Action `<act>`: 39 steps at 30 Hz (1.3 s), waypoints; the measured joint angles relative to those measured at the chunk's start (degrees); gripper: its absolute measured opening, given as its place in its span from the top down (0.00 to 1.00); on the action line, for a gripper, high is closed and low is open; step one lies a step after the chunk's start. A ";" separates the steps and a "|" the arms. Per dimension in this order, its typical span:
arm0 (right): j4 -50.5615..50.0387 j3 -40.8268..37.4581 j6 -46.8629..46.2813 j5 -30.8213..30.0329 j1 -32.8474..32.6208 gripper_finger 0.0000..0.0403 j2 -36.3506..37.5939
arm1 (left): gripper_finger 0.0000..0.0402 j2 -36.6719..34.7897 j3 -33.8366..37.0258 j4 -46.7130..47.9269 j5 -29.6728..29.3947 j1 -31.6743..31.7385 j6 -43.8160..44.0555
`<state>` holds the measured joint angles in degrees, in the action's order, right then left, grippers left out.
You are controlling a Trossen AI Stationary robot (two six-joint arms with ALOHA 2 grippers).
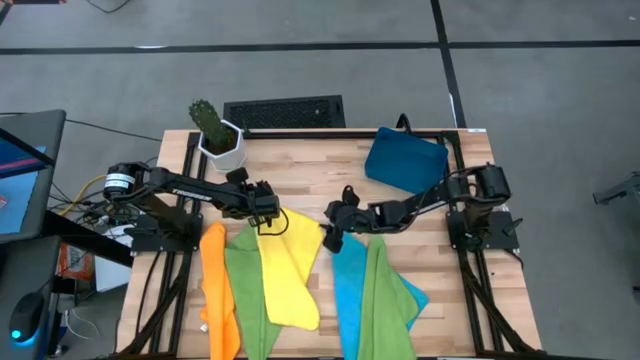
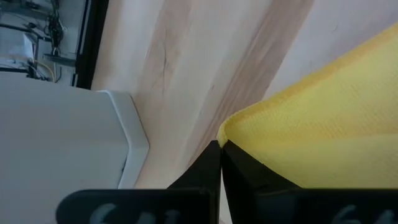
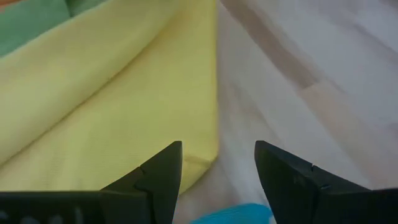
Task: Fold microfiber towels
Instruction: Fold the yellow microfiber cloth
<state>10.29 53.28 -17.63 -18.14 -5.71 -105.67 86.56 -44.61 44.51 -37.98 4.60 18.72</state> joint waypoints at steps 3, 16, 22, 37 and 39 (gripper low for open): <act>-0.16 0.69 -0.89 -0.10 -0.94 0.44 -1.78 | 1.00 -0.02 0.01 -0.17 0.00 0.02 0.00; 0.09 1.53 -1.90 -2.26 -1.54 0.44 -5.35 | 1.00 0.00 -0.01 -0.62 -0.02 0.00 0.00; 0.15 1.53 -1.57 -2.88 -1.19 0.44 -5.35 | 1.00 -0.01 0.00 -0.92 -0.31 0.02 0.00; 2.63 1.53 -1.46 -2.82 -1.23 0.44 -5.35 | 1.00 0.00 0.01 -1.84 -0.40 0.01 -0.02; 2.55 1.53 -1.46 -2.86 -1.26 0.44 -5.35 | 1.00 0.00 0.01 -1.84 -0.39 0.00 -0.02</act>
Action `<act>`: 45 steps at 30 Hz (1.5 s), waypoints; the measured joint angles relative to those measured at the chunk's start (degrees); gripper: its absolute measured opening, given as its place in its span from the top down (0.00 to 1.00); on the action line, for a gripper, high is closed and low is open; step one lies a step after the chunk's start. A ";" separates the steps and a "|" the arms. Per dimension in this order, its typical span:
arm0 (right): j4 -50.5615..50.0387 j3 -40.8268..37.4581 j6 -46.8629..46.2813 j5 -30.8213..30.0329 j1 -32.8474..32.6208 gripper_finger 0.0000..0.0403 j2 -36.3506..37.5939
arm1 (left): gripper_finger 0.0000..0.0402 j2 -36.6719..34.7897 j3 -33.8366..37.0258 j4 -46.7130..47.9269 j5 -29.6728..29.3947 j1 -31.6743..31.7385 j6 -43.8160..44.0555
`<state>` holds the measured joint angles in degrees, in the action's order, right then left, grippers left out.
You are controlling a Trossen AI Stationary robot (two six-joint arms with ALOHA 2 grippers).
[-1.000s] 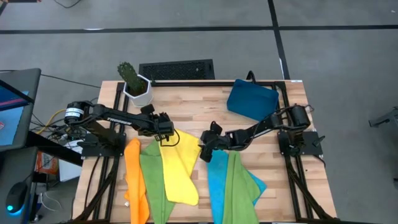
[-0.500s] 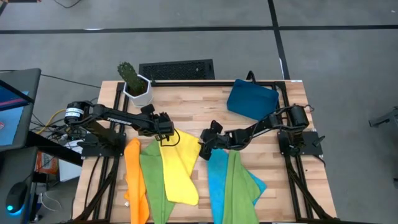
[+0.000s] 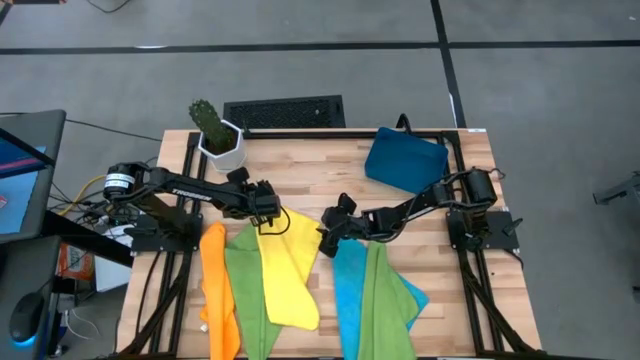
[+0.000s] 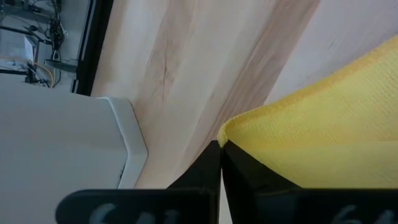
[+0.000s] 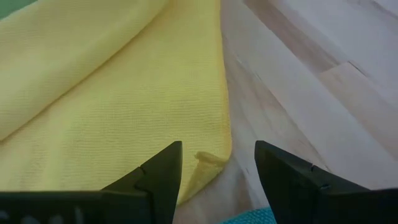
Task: Fold microfiber towels
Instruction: Fold the yellow microfiber cloth
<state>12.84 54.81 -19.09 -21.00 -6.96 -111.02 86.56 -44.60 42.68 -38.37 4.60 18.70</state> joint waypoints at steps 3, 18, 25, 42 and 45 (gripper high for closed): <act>0.00 0.00 0.00 -0.06 -0.03 0.44 0.00 | 1.00 0.00 -0.01 -0.02 0.00 0.00 0.00; 0.47 0.55 -0.39 -1.67 -0.04 0.49 -3.91 | 1.00 0.02 -0.02 -0.13 0.07 0.00 0.00; 0.66 0.52 -0.44 -1.61 -0.02 0.78 -3.32 | 1.00 0.02 -0.02 -0.13 0.11 0.00 0.07; -5.63 0.55 5.37 -4.99 0.54 0.98 9.67 | 1.00 0.02 -0.13 -1.71 -1.98 -0.02 3.21; -7.48 0.55 8.07 -6.91 1.52 0.98 14.26 | 1.00 0.02 -1.43 -1.61 -3.35 -0.02 3.97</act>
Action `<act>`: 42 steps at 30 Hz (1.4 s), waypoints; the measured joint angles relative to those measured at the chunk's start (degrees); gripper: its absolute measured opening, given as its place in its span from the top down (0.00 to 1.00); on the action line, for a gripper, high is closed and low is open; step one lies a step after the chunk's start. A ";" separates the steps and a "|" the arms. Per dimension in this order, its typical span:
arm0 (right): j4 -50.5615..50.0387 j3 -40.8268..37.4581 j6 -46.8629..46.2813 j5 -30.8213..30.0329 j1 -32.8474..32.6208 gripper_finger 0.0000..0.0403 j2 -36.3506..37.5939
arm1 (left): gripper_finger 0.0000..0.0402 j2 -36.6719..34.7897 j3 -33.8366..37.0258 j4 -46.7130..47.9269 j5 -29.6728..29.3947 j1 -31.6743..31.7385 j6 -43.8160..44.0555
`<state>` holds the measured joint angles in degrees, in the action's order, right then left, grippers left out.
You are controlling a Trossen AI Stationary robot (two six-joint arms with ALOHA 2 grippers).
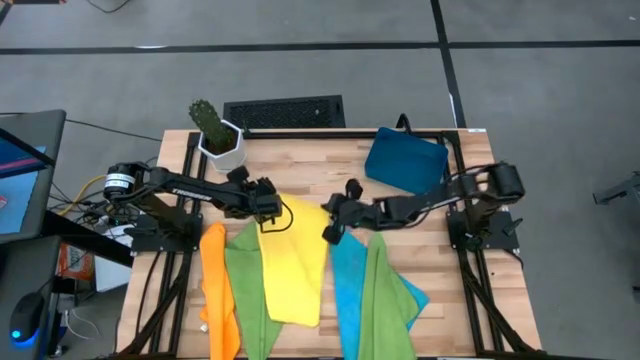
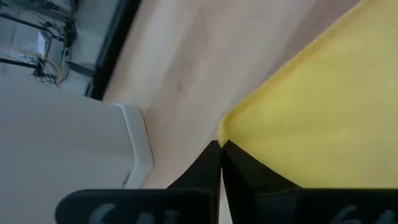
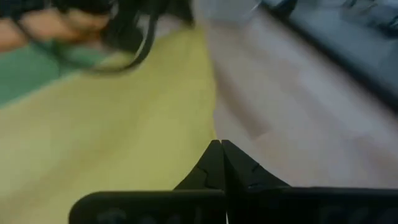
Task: Fold microfiber towels
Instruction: Fold the yellow microfiber cloth
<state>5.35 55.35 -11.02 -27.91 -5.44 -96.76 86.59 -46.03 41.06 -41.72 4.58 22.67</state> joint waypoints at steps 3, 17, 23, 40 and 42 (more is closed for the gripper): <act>-0.97 -0.01 2.55 -0.75 1.72 0.98 3.33 | 1.00 0.00 -3.22 -0.02 -2.33 0.00 -0.61; 4.82 -0.02 24.50 -5.20 13.77 0.99 15.22 | 1.00 0.00 -19.55 -1.62 -20.83 3.94 -20.66; 13.91 -0.02 37.11 -5.26 18.67 0.99 20.07 | 1.00 0.00 -25.02 -6.43 -24.49 10.01 -29.95; -2.66 -0.02 38.45 24.37 19.81 0.99 32.61 | 1.00 -0.02 -46.05 14.15 1.80 11.86 -18.04; -0.76 -0.02 36.98 24.71 19.32 0.98 33.72 | 1.00 -0.02 -47.54 15.63 5.24 10.81 -18.02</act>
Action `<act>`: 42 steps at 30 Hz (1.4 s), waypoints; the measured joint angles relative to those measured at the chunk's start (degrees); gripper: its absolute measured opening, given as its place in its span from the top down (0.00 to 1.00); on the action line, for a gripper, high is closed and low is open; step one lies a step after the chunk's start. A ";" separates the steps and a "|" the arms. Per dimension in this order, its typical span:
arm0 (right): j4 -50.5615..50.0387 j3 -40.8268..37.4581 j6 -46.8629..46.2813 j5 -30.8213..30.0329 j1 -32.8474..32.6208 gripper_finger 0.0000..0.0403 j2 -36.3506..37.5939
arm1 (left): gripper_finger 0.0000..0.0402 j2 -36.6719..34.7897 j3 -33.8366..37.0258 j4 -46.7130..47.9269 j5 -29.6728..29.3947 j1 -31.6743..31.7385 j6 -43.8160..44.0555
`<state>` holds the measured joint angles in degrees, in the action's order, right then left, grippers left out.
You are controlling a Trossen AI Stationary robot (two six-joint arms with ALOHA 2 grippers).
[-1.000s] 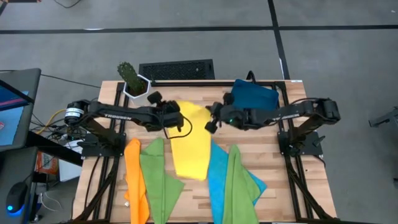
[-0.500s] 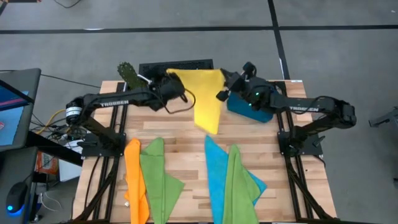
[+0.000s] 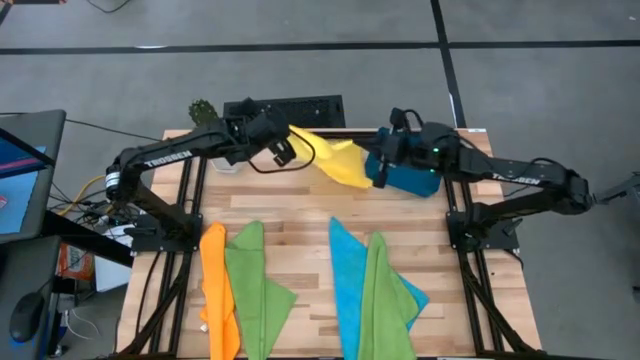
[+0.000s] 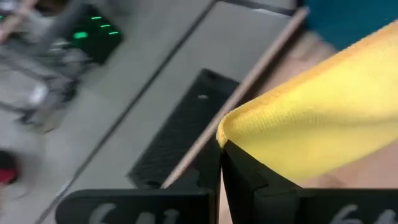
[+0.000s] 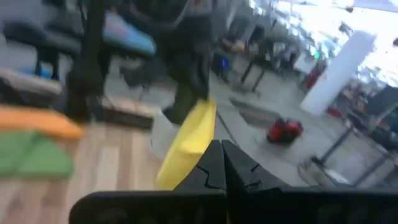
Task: Fold microfiber towels
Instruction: Fold the yellow microfiber cloth
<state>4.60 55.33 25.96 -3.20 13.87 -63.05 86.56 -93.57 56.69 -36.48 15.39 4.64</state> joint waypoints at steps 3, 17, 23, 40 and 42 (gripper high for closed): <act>3.11 0.00 1.45 -6.44 -1.20 0.98 1.52 | 1.00 0.02 -2.47 2.51 1.06 -1.52 0.04; 0.31 4.06 4.99 -4.35 4.02 0.99 0.16 | 1.00 0.14 -7.82 5.59 -16.71 -0.65 -1.37; 5.66 4.08 4.45 -4.38 10.35 0.98 -6.47 | 1.00 0.76 -3.98 3.06 -13.71 6.46 -4.11; 16.44 13.57 10.34 -4.07 17.46 0.98 -16.18 | 1.00 0.79 -1.78 -19.18 -10.27 21.81 -25.62; 14.63 13.62 9.98 -4.19 16.90 0.98 -16.13 | 1.00 0.79 -1.78 -18.43 -10.77 21.28 -25.29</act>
<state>19.22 68.95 35.94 -7.39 30.77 -79.18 87.35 -95.35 38.26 -47.26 36.67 -20.65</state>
